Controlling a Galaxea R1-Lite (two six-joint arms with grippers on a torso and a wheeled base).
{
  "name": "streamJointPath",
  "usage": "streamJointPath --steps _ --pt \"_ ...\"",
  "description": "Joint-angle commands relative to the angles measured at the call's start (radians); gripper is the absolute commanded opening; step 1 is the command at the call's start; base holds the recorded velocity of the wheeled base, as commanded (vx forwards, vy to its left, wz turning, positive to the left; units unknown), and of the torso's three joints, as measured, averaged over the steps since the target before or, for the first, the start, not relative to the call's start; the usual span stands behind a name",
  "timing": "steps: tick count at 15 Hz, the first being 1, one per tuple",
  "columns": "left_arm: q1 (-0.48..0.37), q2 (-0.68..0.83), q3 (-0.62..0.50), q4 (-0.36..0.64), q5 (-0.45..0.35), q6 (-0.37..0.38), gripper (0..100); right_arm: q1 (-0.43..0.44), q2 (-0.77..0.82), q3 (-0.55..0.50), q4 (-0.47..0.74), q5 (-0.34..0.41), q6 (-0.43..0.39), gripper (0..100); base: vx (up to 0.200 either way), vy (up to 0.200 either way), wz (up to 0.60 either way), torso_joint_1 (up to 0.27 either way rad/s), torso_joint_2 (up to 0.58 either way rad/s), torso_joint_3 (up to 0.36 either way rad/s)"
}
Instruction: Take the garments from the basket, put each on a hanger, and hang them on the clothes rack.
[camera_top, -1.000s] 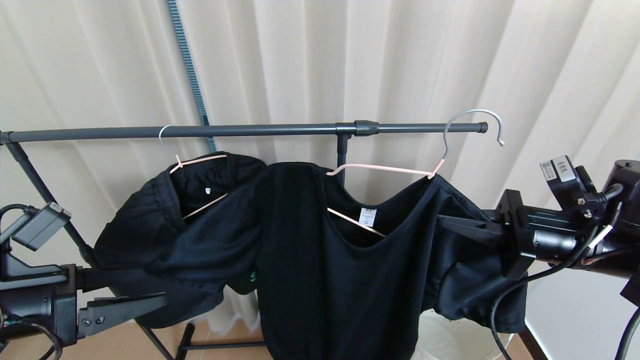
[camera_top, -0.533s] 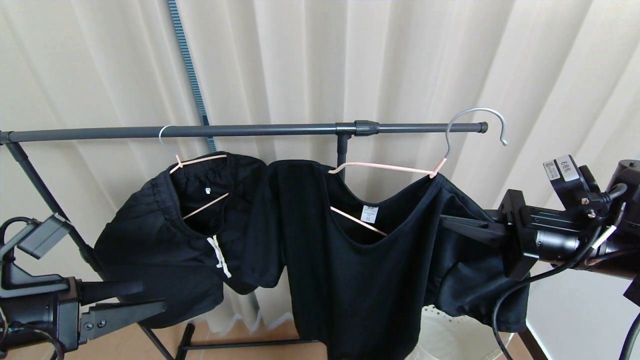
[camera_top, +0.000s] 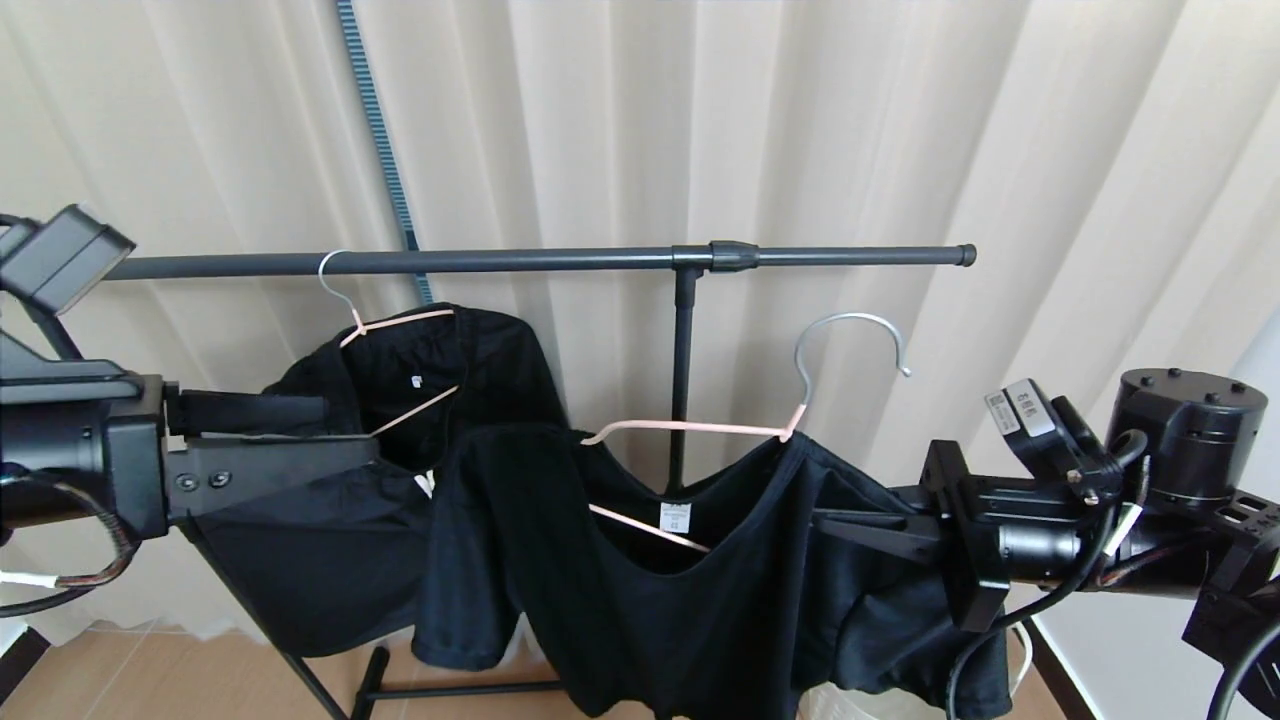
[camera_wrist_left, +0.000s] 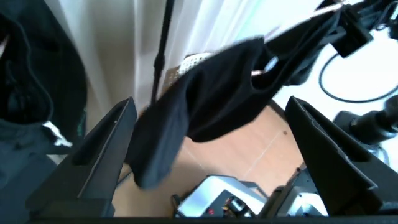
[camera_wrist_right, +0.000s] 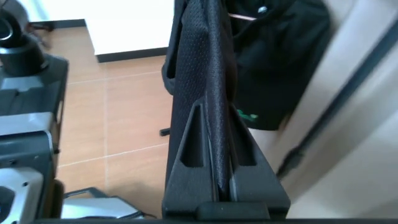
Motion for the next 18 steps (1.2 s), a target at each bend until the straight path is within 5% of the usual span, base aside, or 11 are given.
streamJointPath --steps 1,8,18 --pt "-0.158 0.047 -0.079 0.035 0.087 0.03 100 0.039 0.037 0.008 0.0 0.0 -0.001 0 0.0 0.0 0.0 0.0 0.0 0.0" --pt "-0.253 0.128 -0.01 0.047 0.077 0.426 100 0.086 0.029 0.028 0.0 0.0 -0.004 0 0.0 0.0 0.0 0.0 0.0 0.0" --pt "-0.358 0.249 -0.01 -0.016 0.074 0.49 100 0.146 0.019 0.045 -0.004 0.0 -0.036 0 0.0 0.0 0.0 0.0 0.0 0.0"
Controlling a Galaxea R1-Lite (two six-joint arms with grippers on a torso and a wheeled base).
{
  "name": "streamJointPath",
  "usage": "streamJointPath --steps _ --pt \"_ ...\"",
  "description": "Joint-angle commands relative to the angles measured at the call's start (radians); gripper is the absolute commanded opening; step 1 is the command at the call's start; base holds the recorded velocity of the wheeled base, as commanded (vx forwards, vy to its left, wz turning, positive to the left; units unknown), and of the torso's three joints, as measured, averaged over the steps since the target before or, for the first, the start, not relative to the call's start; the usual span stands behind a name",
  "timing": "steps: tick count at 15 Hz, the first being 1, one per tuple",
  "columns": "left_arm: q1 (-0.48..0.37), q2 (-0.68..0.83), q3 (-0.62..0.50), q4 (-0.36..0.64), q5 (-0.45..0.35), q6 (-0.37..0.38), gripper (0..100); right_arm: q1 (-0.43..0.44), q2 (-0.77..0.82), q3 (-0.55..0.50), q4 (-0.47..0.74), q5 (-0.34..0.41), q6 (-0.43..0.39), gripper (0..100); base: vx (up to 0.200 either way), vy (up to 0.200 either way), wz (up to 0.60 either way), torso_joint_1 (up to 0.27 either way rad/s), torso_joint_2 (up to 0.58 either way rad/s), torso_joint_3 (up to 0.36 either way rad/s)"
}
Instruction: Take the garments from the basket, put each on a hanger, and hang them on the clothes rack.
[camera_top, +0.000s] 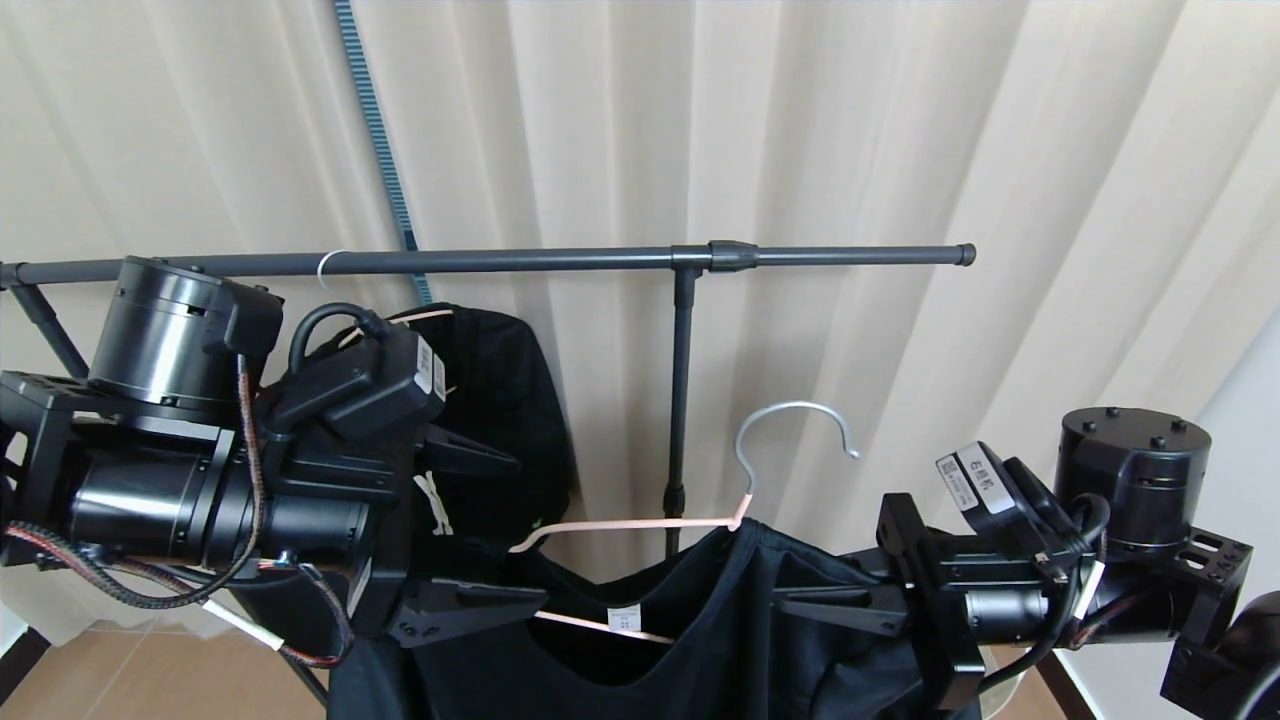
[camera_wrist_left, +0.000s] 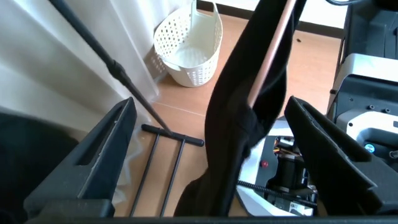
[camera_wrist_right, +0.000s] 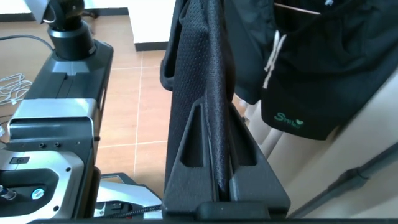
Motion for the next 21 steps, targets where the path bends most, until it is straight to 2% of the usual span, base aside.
streamJointPath --steps 1,6,7,10,16,17,21 --pt "-0.023 0.028 -0.001 -0.006 0.0 0.0 100 0.011 -0.008 0.001 -0.001 0.0 -0.001 0 0.0 0.0 0.0 0.0 0.0 0.0" --pt "-0.043 0.027 0.01 -0.006 0.0 -0.001 100 0.012 -0.024 0.001 -0.001 -0.003 -0.001 0 0.0 0.0 0.0 0.0 0.0 0.0" --pt "-0.048 0.023 0.013 -0.006 0.001 -0.004 0 0.012 -0.024 0.001 -0.001 -0.003 -0.001 0 0.0 0.0 0.0 0.0 0.0 0.0" --pt "-0.053 0.02 0.018 -0.006 0.001 -0.004 0 0.012 -0.024 -0.001 -0.001 -0.003 0.0 0 0.0 0.0 0.0 0.0 0.0 0.0" --pt "-0.051 0.004 0.035 -0.006 0.003 -0.004 0 0.012 -0.022 -0.007 -0.003 -0.05 0.002 0 0.0 0.0 0.0 0.0 0.0 0.0" --pt "-0.05 -0.001 0.038 -0.006 0.003 -0.006 0 0.012 -0.022 -0.006 -0.003 -0.055 0.0 100 0.0 0.0 0.0 0.0 0.0 0.0" --pt "-0.034 -0.039 0.061 -0.006 0.003 -0.02 0 0.005 -0.039 -0.009 -0.003 -0.086 0.0 100 0.0 0.0 0.0 0.0 0.0 0.0"
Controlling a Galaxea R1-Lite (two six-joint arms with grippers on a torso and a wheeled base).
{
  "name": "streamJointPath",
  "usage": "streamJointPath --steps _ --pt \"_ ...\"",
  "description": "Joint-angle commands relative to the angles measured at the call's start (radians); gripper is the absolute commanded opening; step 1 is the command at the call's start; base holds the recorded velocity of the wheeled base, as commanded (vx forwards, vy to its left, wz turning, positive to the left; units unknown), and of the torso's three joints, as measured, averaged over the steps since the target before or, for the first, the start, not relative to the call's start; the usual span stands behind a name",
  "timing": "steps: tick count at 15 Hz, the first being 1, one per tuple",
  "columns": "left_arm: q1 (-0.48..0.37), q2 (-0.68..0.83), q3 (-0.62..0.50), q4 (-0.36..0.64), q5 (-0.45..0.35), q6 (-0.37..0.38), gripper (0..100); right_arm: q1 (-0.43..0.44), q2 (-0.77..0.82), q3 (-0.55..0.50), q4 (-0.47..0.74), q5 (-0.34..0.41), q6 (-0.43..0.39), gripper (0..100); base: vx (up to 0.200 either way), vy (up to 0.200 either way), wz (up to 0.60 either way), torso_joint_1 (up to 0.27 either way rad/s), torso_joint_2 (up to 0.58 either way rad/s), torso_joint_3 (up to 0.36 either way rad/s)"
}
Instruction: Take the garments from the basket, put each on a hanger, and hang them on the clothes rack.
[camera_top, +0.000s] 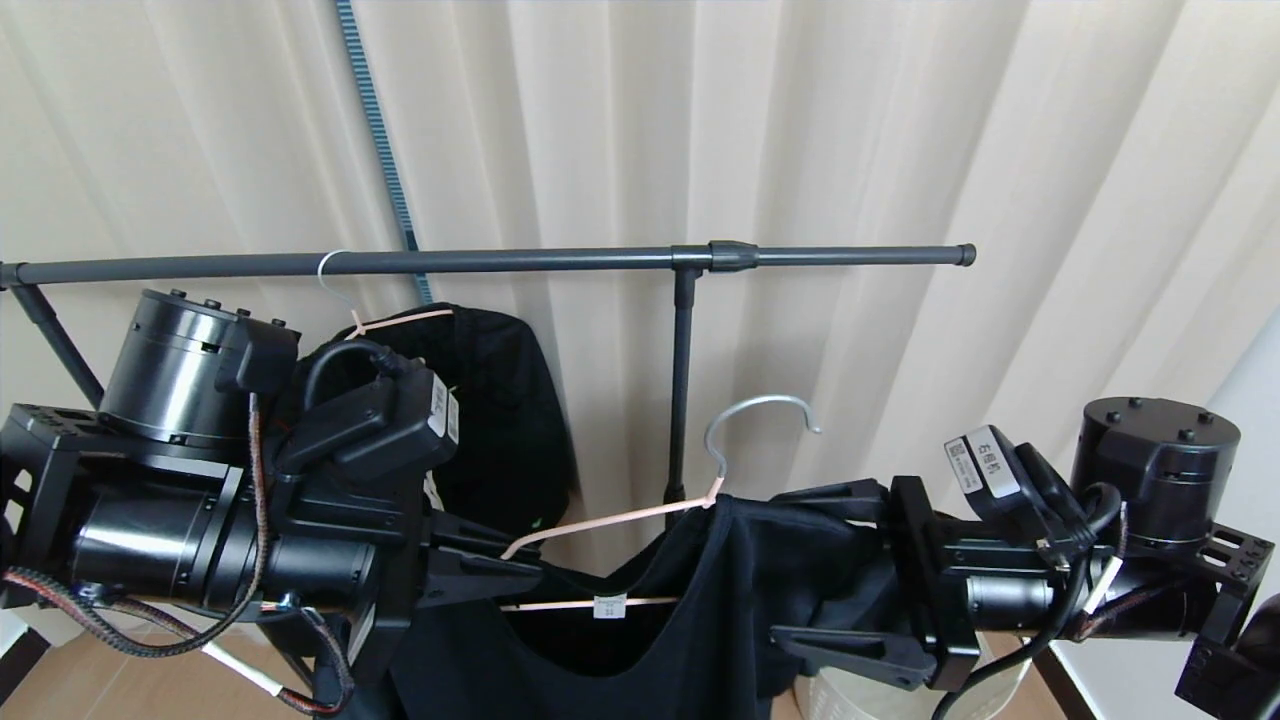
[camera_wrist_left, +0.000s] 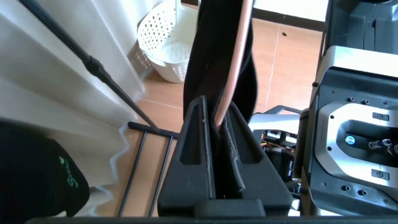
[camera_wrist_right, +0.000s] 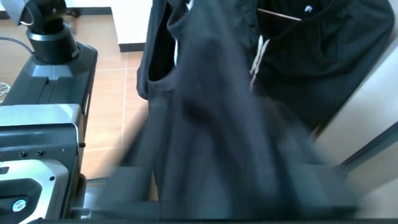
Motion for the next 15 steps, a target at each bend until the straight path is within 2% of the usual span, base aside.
streamJointPath --steps 1,6,11,15 --pt "0.026 -0.041 0.01 0.002 -0.002 0.0 0 -0.031 -0.025 -0.003 0.0 -0.002 -0.003 100 0.0 0.0 0.0 0.0 0.0 0.0" --pt "0.085 -0.13 0.071 0.001 0.0 0.0 0 -0.123 -0.044 -0.022 0.0 -0.004 -0.004 100 0.0 0.0 0.0 0.0 0.0 0.0" --pt "0.129 -0.214 0.099 0.001 -0.002 -0.002 0 -0.163 0.002 -0.04 0.002 -0.027 -0.009 100 0.0 0.0 0.0 0.0 0.0 0.0" --pt "0.161 -0.282 0.123 0.002 0.0 -0.006 0 -0.187 0.081 -0.053 0.002 -0.041 -0.092 100 0.0 0.0 0.0 0.0 0.0 0.0"
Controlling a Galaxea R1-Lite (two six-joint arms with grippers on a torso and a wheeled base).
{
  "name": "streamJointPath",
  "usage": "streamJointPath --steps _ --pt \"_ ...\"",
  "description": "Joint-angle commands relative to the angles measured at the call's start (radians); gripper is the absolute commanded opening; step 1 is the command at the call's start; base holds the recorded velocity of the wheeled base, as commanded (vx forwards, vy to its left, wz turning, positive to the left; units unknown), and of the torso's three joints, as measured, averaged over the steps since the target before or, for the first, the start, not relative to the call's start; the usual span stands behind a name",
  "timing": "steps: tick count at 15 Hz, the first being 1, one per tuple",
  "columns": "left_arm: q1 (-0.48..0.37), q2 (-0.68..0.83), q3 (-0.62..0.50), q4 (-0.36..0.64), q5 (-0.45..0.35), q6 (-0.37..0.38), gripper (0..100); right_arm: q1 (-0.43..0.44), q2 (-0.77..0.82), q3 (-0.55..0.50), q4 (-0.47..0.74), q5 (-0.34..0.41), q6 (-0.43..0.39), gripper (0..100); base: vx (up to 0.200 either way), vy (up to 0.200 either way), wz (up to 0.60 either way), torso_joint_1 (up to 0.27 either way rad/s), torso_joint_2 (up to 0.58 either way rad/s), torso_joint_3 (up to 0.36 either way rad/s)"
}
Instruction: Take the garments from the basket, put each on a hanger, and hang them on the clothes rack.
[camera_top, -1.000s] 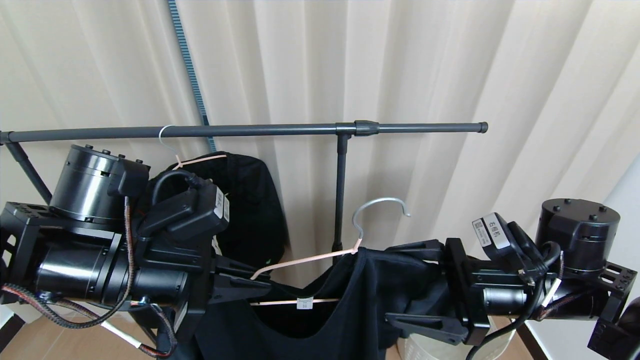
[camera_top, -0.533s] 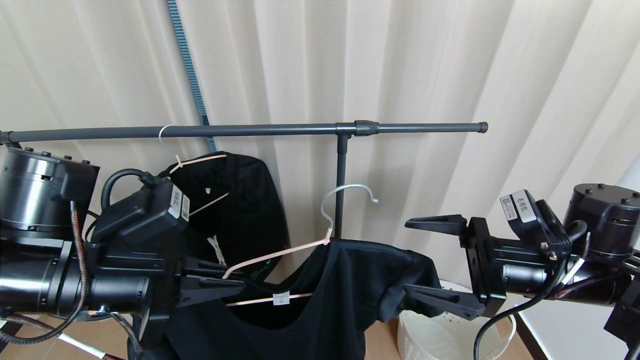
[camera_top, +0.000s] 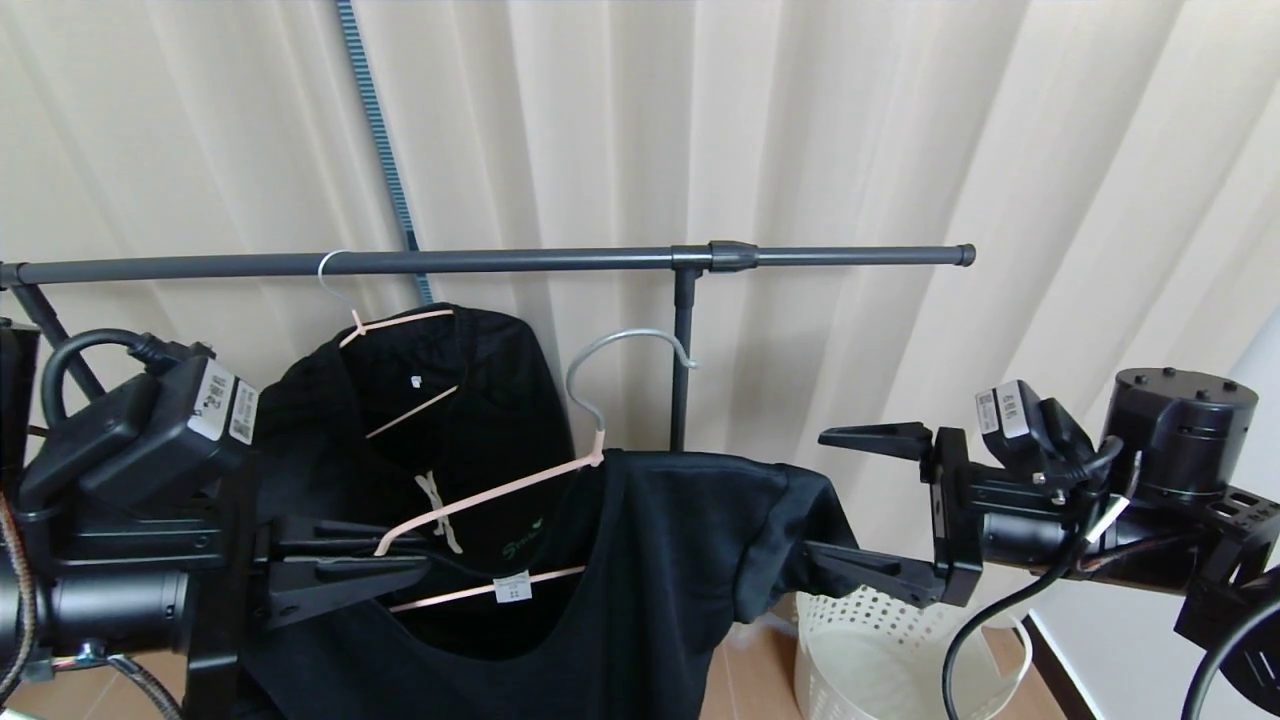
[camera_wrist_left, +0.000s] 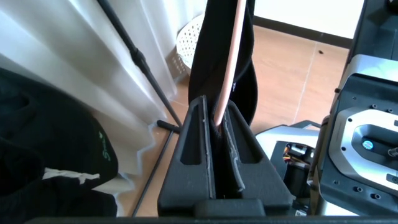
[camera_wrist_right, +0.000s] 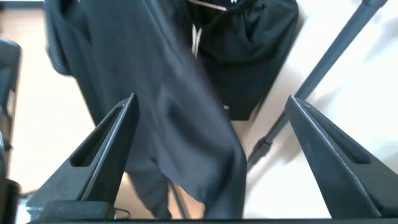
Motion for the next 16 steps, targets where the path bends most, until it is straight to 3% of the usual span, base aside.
streamJointPath --steps 1,6,7,16 --pt "0.011 -0.044 0.009 0.001 0.001 -0.009 0 -0.011 0.062 -0.012 0.0 -0.016 -0.016 100 0.0 0.0 0.0 0.0 0.0 0.0" --pt "0.011 -0.06 0.018 0.001 0.001 -0.019 0 -0.014 0.107 -0.029 0.0 -0.072 -0.04 100 0.0 0.0 0.0 0.0 0.0 0.0" --pt "0.011 -0.06 0.019 0.001 0.001 -0.019 0 -0.015 0.107 -0.03 0.0 -0.089 -0.04 0 0.0 0.0 0.0 0.0 0.0 0.0" --pt "0.023 -0.118 0.048 0.002 0.005 -0.048 0 -0.098 0.134 -0.087 0.001 -0.105 -0.034 0 0.0 0.0 0.0 0.0 0.0 0.0"
